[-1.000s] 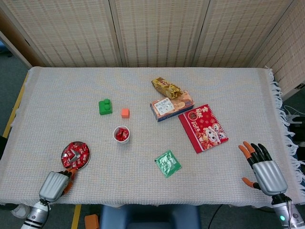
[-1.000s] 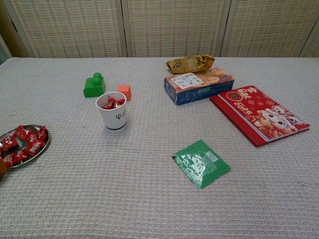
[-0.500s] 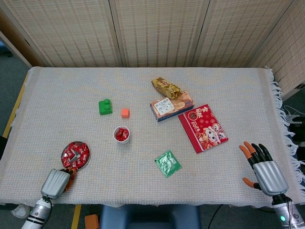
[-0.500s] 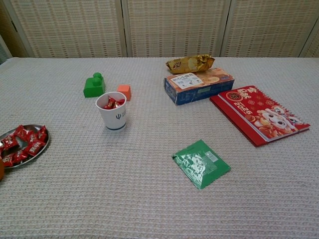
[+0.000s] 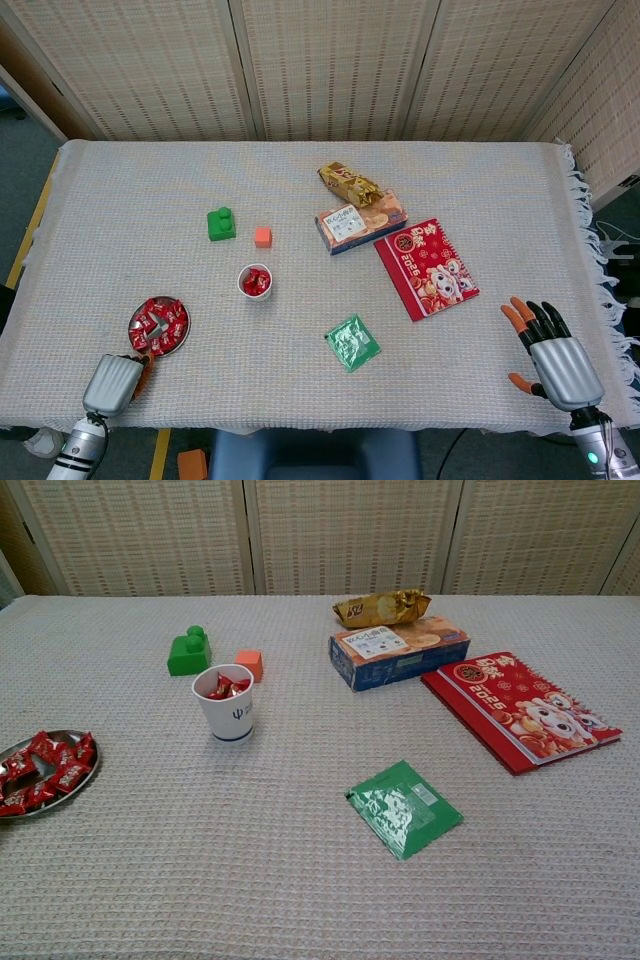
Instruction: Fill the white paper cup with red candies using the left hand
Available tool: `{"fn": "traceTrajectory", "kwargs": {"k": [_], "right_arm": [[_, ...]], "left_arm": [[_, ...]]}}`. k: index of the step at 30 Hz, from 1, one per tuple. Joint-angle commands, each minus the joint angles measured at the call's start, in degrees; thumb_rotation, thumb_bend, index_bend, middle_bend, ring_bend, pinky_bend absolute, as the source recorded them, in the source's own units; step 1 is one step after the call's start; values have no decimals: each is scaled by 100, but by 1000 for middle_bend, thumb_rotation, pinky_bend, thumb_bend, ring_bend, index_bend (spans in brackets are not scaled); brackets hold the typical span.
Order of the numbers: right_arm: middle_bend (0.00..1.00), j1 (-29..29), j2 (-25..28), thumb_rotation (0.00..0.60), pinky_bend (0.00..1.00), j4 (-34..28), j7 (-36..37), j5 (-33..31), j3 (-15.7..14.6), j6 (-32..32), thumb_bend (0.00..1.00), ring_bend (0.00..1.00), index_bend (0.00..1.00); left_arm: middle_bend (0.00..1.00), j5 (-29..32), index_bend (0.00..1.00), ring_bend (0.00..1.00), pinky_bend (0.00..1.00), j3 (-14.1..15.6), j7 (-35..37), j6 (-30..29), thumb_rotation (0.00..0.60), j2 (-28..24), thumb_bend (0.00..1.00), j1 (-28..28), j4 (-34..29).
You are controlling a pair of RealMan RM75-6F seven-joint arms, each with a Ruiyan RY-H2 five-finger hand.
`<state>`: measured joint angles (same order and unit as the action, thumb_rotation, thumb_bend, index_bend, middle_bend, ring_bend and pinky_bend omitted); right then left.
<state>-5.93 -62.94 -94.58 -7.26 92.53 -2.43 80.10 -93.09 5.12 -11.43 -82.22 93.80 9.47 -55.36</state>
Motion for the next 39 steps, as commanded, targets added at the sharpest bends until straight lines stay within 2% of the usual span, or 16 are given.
{"fn": "traceTrajectory", "kwargs": {"k": [1,12,15,20,26,30,35,39], "right_arm": [[0,2,1,600,0,-1,2,-2,1,2,62,0,0],[0,-2,-5,600,0,3,-1,-17,8,-11,62,0,0],[0,-5,-6,600,0,4,-1,-27,13,-16,62,0,0],[0,-22,-6,600,0,8,9,-35,22,-40,62,0,0],[0,-31,-11,600,0,10,7,-75,44,-53,62,0,0],[0,-41,-17,600,0,12,3,-148,72,-86,62,0,0],[0,-51,-16,600,0,32,20,-272,122,-123,62,0,0],[0,-69,-4,600,0,44,38,-358,145,-183,62,0,0]], "left_arm": [[754,10,769,786,1000,-42,16,-54,600,64,665,-19,95],[764,-119,780,789,1000,-48,49,-329,600,-29,703,-73,-47],[767,-236,781,789,1000,-92,53,-578,600,-142,704,-65,-258],[768,-395,781,789,1000,-345,-124,-767,600,-416,703,183,-883],[769,-379,781,789,1000,-851,-385,-254,600,-600,703,875,-1680],[769,-239,782,791,1000,-1290,-544,270,600,-487,704,1465,-1997],[767,18,780,792,1000,-1692,-712,843,600,-169,702,2074,-2045],[767,260,779,792,1000,-1924,-899,1246,600,174,703,2515,-1828]]}}
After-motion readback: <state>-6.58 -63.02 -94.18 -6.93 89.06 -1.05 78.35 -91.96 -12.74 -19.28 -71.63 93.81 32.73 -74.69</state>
